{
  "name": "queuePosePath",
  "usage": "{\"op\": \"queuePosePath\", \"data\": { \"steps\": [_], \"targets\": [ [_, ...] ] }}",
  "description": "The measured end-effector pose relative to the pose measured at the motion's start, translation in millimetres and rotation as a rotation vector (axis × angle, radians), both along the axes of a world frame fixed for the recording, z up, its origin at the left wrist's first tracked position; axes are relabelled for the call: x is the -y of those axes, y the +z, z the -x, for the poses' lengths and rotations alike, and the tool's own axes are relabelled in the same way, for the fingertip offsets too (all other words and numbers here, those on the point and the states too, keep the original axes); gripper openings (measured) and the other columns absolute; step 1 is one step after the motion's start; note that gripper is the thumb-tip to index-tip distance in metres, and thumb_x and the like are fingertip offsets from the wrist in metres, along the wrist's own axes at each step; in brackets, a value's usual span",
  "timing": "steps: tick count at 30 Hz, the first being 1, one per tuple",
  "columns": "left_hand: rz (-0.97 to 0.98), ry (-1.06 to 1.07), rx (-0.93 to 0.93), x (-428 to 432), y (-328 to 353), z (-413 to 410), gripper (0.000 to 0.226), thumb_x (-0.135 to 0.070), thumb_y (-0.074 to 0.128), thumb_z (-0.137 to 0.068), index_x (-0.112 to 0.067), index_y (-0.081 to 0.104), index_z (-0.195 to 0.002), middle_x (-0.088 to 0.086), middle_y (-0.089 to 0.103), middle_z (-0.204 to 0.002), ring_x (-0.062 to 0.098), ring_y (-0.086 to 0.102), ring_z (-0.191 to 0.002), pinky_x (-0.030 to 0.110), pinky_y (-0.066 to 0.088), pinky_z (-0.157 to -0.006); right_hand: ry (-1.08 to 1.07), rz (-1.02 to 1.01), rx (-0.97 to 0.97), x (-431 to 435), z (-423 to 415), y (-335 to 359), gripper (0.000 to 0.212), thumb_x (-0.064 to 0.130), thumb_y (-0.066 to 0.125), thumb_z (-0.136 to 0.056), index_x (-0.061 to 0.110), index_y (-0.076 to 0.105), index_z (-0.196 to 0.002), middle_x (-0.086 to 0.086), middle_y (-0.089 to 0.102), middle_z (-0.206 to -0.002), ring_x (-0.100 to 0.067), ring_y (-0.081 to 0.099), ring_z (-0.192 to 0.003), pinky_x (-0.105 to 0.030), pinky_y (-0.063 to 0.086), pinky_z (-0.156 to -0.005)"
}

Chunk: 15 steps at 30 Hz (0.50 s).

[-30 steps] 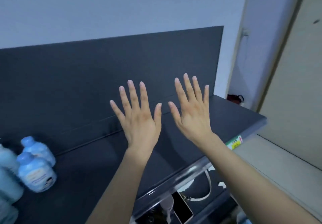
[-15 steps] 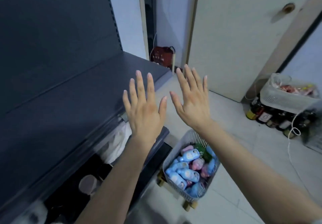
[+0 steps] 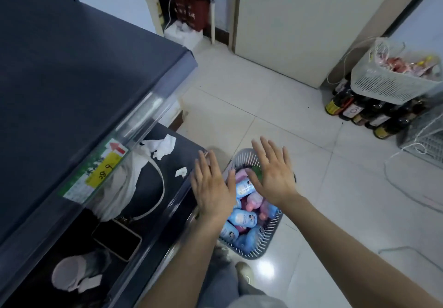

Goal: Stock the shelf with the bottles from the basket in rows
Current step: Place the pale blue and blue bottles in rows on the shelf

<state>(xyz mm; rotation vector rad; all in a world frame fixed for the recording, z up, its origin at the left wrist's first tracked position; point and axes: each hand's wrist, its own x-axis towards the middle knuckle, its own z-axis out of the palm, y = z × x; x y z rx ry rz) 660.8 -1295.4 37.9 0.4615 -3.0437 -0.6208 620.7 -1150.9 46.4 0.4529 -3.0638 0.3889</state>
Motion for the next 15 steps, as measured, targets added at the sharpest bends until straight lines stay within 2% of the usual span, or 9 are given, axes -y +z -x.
{"op": "queuePosePath", "data": {
  "steps": [2,4,6,8,9,12,15],
  "targets": [
    [-0.060,0.040,0.056,-7.5,-29.2,3.5,0.077,-0.054,0.027,-0.085,-0.002,0.039,-0.140,0.023,0.038,-0.145,0.037,0.042,-0.130,0.050,0.035,-0.105,0.014,-0.061,0.070,-3.2,1.9,-30.4,0.067,0.050,0.036,-0.083,0.014,0.033,-0.139,-0.016,0.048,-0.139,-0.035,0.047,-0.126,-0.056,0.030,-0.103],
    [-0.108,0.080,0.160,-11.6,-56.2,5.3,0.077,-0.054,0.029,-0.087,-0.001,0.032,-0.143,0.023,0.030,-0.149,0.035,0.035,-0.135,0.046,0.030,-0.109,0.023,-0.116,0.160,-4.7,3.6,-56.5,0.070,0.050,0.043,-0.077,0.013,0.037,-0.136,-0.016,0.053,-0.134,-0.034,0.053,-0.120,-0.057,0.036,-0.098],
    [-0.171,0.119,0.298,-16.1,-83.4,1.7,0.082,-0.059,0.025,-0.087,-0.003,0.021,-0.147,0.021,0.020,-0.153,0.032,0.027,-0.139,0.041,0.022,-0.113,0.032,-0.119,0.234,-4.8,3.8,-81.5,0.078,0.049,0.062,-0.068,0.012,0.041,-0.133,-0.015,0.056,-0.130,-0.034,0.056,-0.117,-0.056,0.041,-0.094],
    [-0.235,0.192,0.356,-23.4,-107.6,-5.3,0.096,-0.064,0.012,-0.075,0.000,0.022,-0.146,0.023,0.024,-0.152,0.033,0.029,-0.138,0.039,0.022,-0.113,0.030,-0.125,0.291,-3.6,1.2,-103.5,0.090,0.046,0.079,-0.055,0.011,0.045,-0.130,-0.014,0.060,-0.126,-0.033,0.059,-0.114,-0.055,0.045,-0.090],
    [-0.271,0.237,0.372,-27.3,-118.5,-8.6,0.097,-0.063,0.012,-0.075,0.003,0.025,-0.144,0.024,0.027,-0.150,0.034,0.032,-0.137,0.039,0.023,-0.113,0.030,-0.132,0.303,-4.1,-0.2,-114.2,0.095,0.046,0.083,-0.049,0.011,0.045,-0.129,-0.014,0.061,-0.124,-0.032,0.060,-0.112,-0.054,0.046,-0.089],
    [-0.380,0.394,0.518,-35.2,-146.8,-17.6,0.074,-0.047,0.037,-0.093,0.005,0.024,-0.144,0.023,0.028,-0.150,0.033,0.030,-0.137,0.039,0.023,-0.113,0.057,-0.145,0.390,-4.4,-6.9,-146.7,0.107,0.049,0.086,-0.039,0.012,0.041,-0.129,-0.014,0.062,-0.122,-0.032,0.062,-0.109,-0.051,0.049,-0.086],
    [-0.443,0.544,0.588,-42.0,-178.1,-26.8,0.068,-0.035,0.049,-0.094,0.004,0.024,-0.144,0.022,0.033,-0.147,0.034,0.037,-0.133,0.039,0.031,-0.107,0.080,-0.133,0.546,-5.8,-16.2,-186.1,0.110,0.051,0.086,-0.034,0.011,0.043,-0.127,-0.014,0.065,-0.117,-0.030,0.066,-0.100,-0.043,0.056,-0.078]
  ]
}}
